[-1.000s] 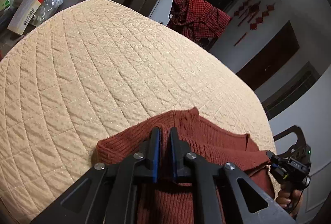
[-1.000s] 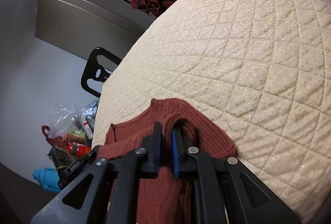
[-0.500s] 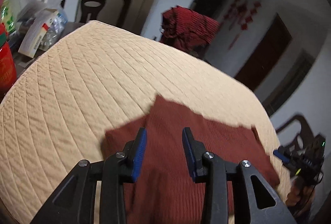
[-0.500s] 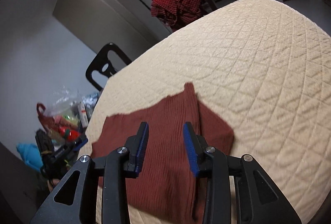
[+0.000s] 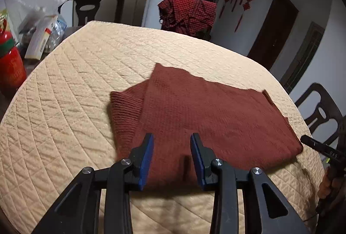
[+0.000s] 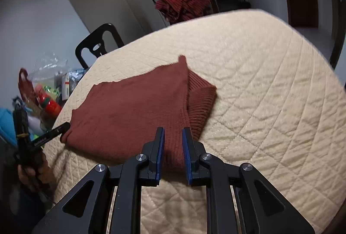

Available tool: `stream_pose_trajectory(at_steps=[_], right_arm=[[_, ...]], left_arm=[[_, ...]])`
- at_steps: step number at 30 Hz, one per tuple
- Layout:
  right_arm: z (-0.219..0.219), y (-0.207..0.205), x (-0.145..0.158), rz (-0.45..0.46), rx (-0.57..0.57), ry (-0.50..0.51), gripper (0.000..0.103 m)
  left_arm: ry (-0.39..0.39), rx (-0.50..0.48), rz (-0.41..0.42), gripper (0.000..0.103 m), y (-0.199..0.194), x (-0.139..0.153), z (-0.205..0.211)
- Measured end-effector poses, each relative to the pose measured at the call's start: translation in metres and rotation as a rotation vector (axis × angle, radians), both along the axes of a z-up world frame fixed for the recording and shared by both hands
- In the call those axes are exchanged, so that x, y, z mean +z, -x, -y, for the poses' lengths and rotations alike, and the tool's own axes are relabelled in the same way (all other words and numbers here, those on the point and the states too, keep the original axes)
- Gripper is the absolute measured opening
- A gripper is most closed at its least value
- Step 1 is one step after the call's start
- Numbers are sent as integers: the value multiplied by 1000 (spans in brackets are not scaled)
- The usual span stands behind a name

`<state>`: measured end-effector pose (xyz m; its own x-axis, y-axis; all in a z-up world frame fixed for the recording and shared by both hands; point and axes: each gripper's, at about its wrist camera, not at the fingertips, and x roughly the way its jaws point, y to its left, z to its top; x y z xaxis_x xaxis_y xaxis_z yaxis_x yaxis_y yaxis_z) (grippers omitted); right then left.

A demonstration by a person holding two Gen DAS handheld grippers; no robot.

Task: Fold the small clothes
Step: 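Open both grippers and release the folded hem onto the sweater, then move both grippers to a side edge of the folded sweater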

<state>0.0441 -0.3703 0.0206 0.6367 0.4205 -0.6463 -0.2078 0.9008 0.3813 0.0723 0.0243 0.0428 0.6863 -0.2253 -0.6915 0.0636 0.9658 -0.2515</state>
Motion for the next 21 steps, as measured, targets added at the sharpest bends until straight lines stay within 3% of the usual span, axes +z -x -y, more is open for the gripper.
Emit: stream_pose_trajectory(at_steps=[9, 11, 15, 21], right_arm=[[-65, -2, -14, -14, 191, 21, 17], [-68, -6, -23, -36, 184, 64, 17], [-57, -5, -23, -53, 175, 13, 17], [-51, 3, -15, -22, 154, 19, 17]], left_arm=[[-44, -134, -14, 38, 4, 0, 81], [-63, -144, -34, 39, 0, -7, 91], [-131, -133, -50, 40, 2, -14, 101], [-126, -115, -44, 40, 6, -5, 98]])
